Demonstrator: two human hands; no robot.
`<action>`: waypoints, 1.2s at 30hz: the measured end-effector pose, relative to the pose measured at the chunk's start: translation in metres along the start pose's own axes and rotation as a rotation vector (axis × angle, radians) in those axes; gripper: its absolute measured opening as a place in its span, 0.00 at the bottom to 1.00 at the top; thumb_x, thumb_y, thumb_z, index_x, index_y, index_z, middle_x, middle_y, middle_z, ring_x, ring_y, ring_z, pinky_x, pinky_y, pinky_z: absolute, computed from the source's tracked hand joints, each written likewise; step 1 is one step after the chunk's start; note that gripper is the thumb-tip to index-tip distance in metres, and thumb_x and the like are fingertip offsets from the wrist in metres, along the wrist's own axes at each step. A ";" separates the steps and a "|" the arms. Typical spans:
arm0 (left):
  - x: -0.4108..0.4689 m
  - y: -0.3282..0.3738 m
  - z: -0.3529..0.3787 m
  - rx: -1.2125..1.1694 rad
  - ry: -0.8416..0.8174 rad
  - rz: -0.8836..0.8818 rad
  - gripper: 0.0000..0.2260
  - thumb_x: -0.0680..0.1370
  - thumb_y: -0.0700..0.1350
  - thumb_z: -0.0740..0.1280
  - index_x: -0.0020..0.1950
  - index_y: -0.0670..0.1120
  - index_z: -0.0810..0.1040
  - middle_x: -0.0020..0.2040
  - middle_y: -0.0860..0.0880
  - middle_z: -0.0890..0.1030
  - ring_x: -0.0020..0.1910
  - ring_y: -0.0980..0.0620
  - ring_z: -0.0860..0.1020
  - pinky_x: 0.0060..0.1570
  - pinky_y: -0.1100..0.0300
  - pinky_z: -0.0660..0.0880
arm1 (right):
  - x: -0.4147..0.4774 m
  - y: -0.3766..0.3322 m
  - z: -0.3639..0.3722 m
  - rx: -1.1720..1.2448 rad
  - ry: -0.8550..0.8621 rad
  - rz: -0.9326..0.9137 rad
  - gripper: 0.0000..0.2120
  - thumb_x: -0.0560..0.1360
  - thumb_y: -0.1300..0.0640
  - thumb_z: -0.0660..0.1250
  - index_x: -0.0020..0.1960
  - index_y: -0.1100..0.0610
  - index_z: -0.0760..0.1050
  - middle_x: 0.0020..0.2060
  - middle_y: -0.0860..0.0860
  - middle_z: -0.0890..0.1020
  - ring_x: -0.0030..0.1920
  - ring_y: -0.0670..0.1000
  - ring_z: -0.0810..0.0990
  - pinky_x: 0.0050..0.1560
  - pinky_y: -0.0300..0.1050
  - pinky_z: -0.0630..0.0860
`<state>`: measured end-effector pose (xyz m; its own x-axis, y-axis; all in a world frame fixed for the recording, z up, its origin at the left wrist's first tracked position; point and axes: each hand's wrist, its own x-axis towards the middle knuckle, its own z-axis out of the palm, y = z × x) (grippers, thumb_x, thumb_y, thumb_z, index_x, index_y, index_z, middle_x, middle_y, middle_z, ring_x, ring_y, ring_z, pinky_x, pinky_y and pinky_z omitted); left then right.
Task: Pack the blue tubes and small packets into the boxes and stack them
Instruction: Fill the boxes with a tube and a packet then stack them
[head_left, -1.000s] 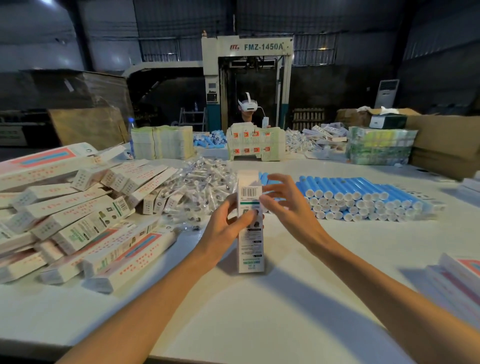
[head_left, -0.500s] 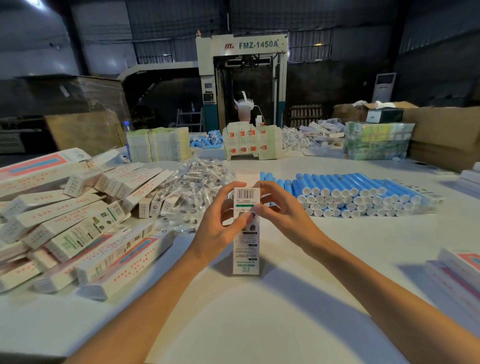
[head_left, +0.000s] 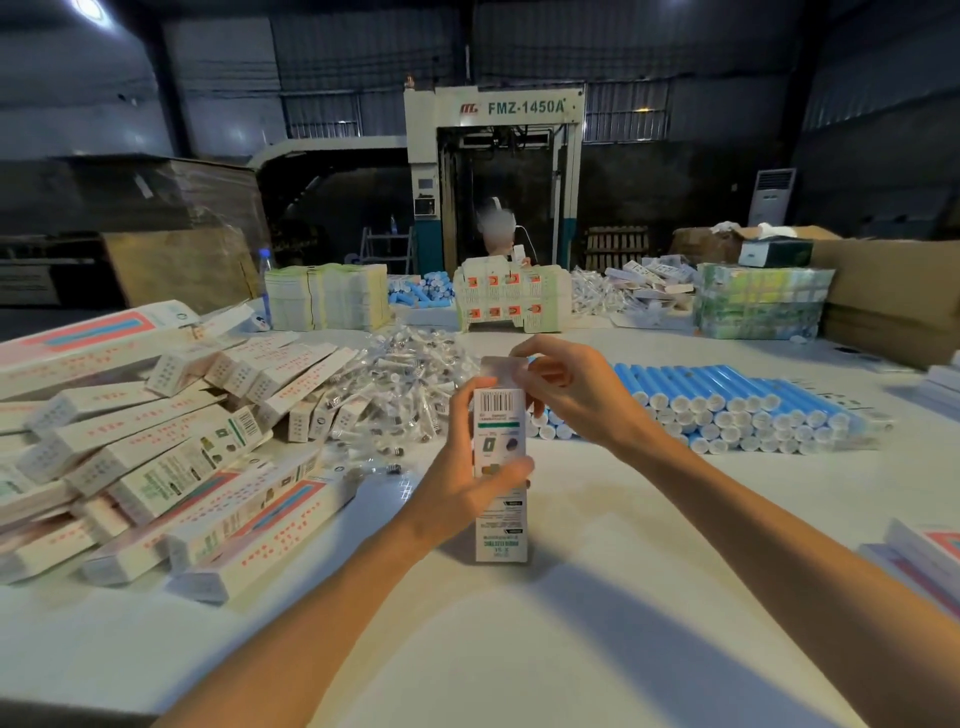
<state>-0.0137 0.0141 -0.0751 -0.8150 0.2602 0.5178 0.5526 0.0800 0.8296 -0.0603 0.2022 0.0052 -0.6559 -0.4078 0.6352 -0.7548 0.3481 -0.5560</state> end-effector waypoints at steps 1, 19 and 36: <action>-0.001 -0.001 0.003 -0.015 -0.005 -0.014 0.44 0.78 0.41 0.77 0.82 0.61 0.51 0.67 0.59 0.77 0.59 0.43 0.85 0.55 0.41 0.85 | -0.001 0.001 0.001 -0.024 0.011 -0.017 0.04 0.83 0.59 0.67 0.57 0.52 0.78 0.42 0.44 0.85 0.41 0.41 0.84 0.39 0.36 0.79; -0.002 0.000 0.008 0.104 0.079 0.015 0.48 0.70 0.31 0.77 0.73 0.68 0.55 0.62 0.46 0.77 0.47 0.48 0.85 0.42 0.54 0.84 | -0.024 0.000 0.005 0.344 0.088 0.145 0.08 0.82 0.57 0.69 0.58 0.56 0.85 0.51 0.47 0.88 0.53 0.50 0.87 0.50 0.47 0.85; -0.002 0.000 0.008 0.069 0.080 0.012 0.51 0.70 0.28 0.76 0.77 0.69 0.56 0.63 0.45 0.77 0.44 0.45 0.86 0.38 0.55 0.84 | -0.023 -0.002 -0.004 0.481 -0.062 0.287 0.08 0.81 0.57 0.70 0.56 0.51 0.87 0.54 0.47 0.88 0.57 0.46 0.85 0.54 0.38 0.82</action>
<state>-0.0105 0.0213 -0.0775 -0.8182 0.1837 0.5448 0.5707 0.1442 0.8084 -0.0438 0.2139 -0.0063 -0.8221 -0.4071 0.3981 -0.4491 0.0338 -0.8928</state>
